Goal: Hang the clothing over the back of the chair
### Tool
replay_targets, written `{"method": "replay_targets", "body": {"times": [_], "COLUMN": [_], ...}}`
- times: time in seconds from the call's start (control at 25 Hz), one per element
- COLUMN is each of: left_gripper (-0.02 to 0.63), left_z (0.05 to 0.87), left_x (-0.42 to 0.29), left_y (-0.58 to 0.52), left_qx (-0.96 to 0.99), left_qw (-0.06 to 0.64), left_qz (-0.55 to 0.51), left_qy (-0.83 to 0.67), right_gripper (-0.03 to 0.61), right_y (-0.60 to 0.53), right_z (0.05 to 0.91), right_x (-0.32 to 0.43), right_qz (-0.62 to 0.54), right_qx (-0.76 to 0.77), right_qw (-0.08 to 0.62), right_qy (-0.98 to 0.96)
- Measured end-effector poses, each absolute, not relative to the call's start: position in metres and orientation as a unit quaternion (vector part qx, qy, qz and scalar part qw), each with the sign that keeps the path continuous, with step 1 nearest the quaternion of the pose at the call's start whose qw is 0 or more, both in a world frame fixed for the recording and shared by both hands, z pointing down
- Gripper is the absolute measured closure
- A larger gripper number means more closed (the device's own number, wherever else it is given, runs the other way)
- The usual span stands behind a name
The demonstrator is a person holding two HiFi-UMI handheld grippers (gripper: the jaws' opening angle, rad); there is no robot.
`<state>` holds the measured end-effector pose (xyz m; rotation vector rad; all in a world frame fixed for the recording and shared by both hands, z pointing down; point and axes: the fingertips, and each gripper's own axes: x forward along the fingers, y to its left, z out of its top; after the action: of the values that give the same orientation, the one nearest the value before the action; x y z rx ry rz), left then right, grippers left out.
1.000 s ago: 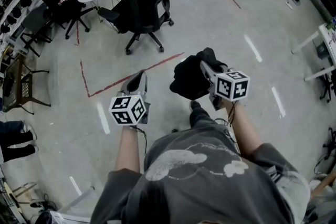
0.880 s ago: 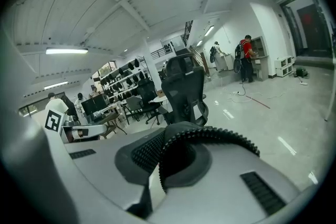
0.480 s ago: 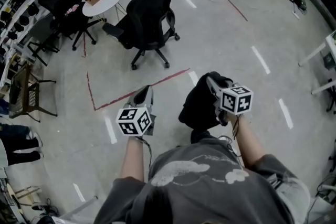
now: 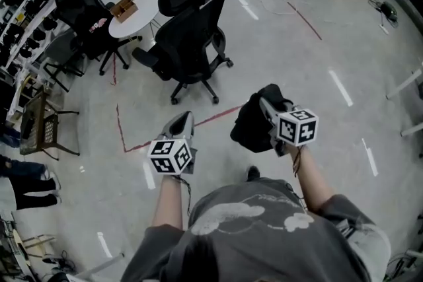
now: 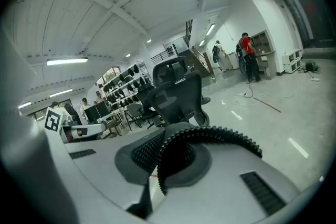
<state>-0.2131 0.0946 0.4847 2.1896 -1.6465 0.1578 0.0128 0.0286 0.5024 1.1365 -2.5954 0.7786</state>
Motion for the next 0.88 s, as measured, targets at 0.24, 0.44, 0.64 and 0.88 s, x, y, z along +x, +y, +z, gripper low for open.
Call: {"method": "replay_targets", "body": {"times": [0.24,0.44,0.64,0.88], "left_gripper": [0.612,0.612,0.612,0.612], "left_z": [0.477,0.476,0.481,0.476], "left_x": [-0.198,-0.199,-0.224,-0.264], "left_y": [0.049,0.025,-0.019,-0.091], "left_qx": [0.773,0.767,0.765,0.77], "left_qw": [0.184,0.189,0.182,0.17], "left_qz": [0.037,0.036,0.036,0.026], "left_qy": [-0.606,-0.612,-0.617,-0.615], "right_gripper": [0.584,0.584,0.584,0.584], "right_y": [-0.016,-0.049,-0.091,-0.157], "right_z": [0.501,0.5,0.516,0.516], "right_x": [0.032,0.034,0.029,0.016], "right_qz": [0.258,0.26,0.278,0.277], "right_qx": [0.372,0.378,0.404,0.428], "right_qw": [0.09,0.085,0.083,0.087], "right_qy": [-0.887,-0.884,-0.868,-0.856]}}
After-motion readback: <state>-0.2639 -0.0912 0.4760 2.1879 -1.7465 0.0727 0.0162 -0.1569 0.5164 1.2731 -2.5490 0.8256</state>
